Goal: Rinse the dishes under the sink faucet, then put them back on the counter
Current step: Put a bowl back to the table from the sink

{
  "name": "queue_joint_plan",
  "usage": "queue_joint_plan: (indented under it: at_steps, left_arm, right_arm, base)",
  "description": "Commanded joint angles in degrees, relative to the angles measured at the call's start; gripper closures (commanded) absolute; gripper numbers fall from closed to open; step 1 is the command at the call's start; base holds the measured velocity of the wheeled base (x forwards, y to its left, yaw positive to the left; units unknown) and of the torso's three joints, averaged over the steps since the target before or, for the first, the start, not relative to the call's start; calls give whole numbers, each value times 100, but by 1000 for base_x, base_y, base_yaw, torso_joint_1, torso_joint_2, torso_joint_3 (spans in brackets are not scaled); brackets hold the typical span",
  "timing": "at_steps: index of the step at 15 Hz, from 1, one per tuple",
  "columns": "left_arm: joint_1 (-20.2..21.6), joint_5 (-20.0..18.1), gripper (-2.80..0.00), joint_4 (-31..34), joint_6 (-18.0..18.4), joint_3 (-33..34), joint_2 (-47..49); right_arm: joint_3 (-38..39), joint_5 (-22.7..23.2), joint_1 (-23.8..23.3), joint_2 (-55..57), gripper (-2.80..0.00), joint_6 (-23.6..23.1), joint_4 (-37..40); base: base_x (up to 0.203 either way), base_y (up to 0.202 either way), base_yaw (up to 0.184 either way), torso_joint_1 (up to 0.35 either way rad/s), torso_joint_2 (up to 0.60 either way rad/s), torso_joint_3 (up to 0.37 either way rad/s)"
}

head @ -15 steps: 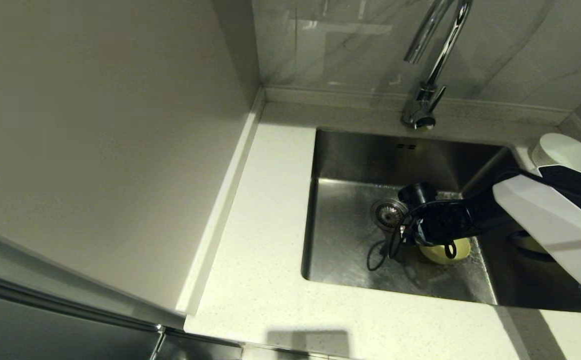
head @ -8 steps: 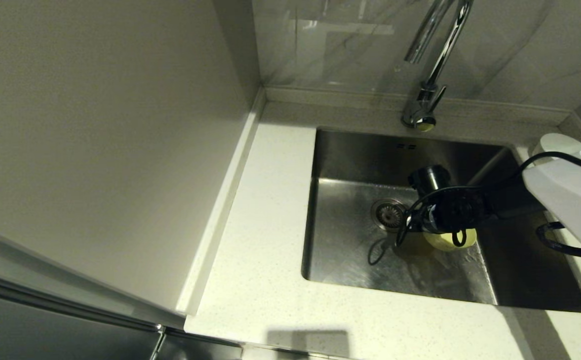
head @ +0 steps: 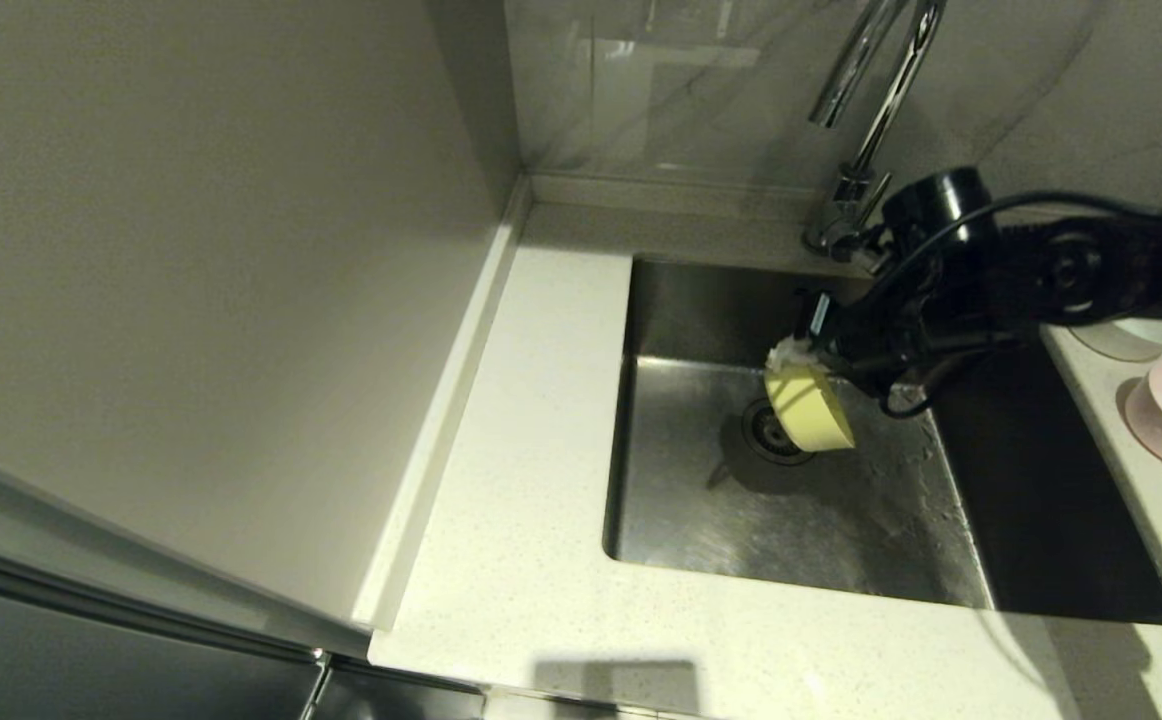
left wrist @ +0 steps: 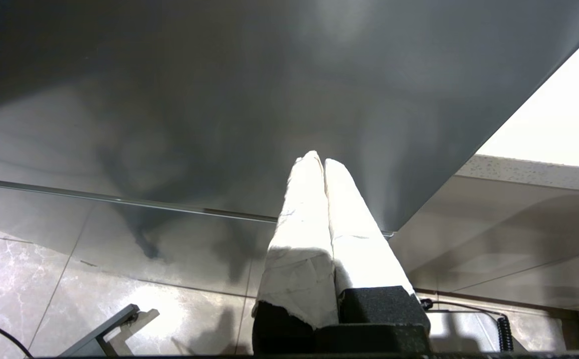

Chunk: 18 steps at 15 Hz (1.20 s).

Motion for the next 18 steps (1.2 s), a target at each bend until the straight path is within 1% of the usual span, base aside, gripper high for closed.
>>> queue_joint_plan:
  at_steps: [1, 2, 3, 4, 5, 7, 8, 9, 10, 12, 14, 15, 16, 17, 18]
  left_arm:
    - [0, 4, 0, -2, -3, 0, -9]
    - [0, 4, 0, -2, -3, 0, -9]
    - [0, 4, 0, -2, -3, 0, -9]
    - [0, 4, 0, -2, -3, 0, -9]
    - [0, 4, 0, -2, -3, 0, -9]
    - [0, 4, 0, -2, -3, 0, -9]
    - [0, 4, 0, -2, -3, 0, -9]
    - [0, 4, 0, -2, -3, 0, -9]
    - [0, 4, 0, -2, -3, 0, -9]
    - [0, 4, 0, -2, -3, 0, -9]
    - [0, 4, 0, -2, -3, 0, -9]
    - [0, 4, 0, -2, -3, 0, -9]
    - [0, 4, 0, -2, -3, 0, -9]
    - [0, 4, 0, -2, -3, 0, -9]
    - [0, 4, 0, -2, -3, 0, -9]
  right_arm:
    - [-1180, 2244, -3, -284, 0, 2038, 1018]
    - [-1386, 2920, -19, -336, 0, 3102, 1104]
    - [-1413, 3507, -35, -419, 0, 4200, 1081]
    - [-1385, 3937, -49, -507, 0, 5109, 891]
    - [-1369, 4159, -61, -567, 0, 5828, 583]
    - [-1347, 4354, -128, -630, 0, 7386, -309]
    - [-1295, 4399, -156, -647, 0, 8033, -763]
    - [-1147, 4454, -175, -662, 0, 8452, -1181]
    - [-1013, 4500, -183, -693, 0, 8517, -1259]
    - [-967, 4486, -289, -724, 0, 8477, -1299]
    - [-911, 4472, -439, -902, 0, 8127, -1300]
    - [-663, 4469, -478, -1063, 0, 7792, -1301]
    - [-249, 4466, -515, -1262, 0, 7265, -1301]
    - [289, 4457, -560, -1478, 0, 6547, -1301]
    - [945, 4395, -613, -1696, 0, 5533, -1301]
  base:
    - [0, 0, 0, 0, 0, 0]
    - [0, 0, 0, 0, 0, 0]
    - [0, 0, 0, 0, 0, 0]
    - [0, 0, 0, 0, 0, 0]
    - [0, 0, 0, 0, 0, 0]
    - [0, 0, 0, 0, 0, 0]
    - [0, 0, 0, 0, 0, 0]
    - [0, 0, 0, 0, 0, 0]
    - [0, 0, 0, 0, 0, 0]
    - [0, 0, 0, 0, 0, 0]
    - [0, 0, 0, 0, 0, 0]
    - [0, 0, 0, 0, 0, 0]
    - [0, 0, 0, 0, 0, 0]
    - [0, 0, 0, 0, 0, 0]
    - [0, 0, 0, 0, 0, 0]
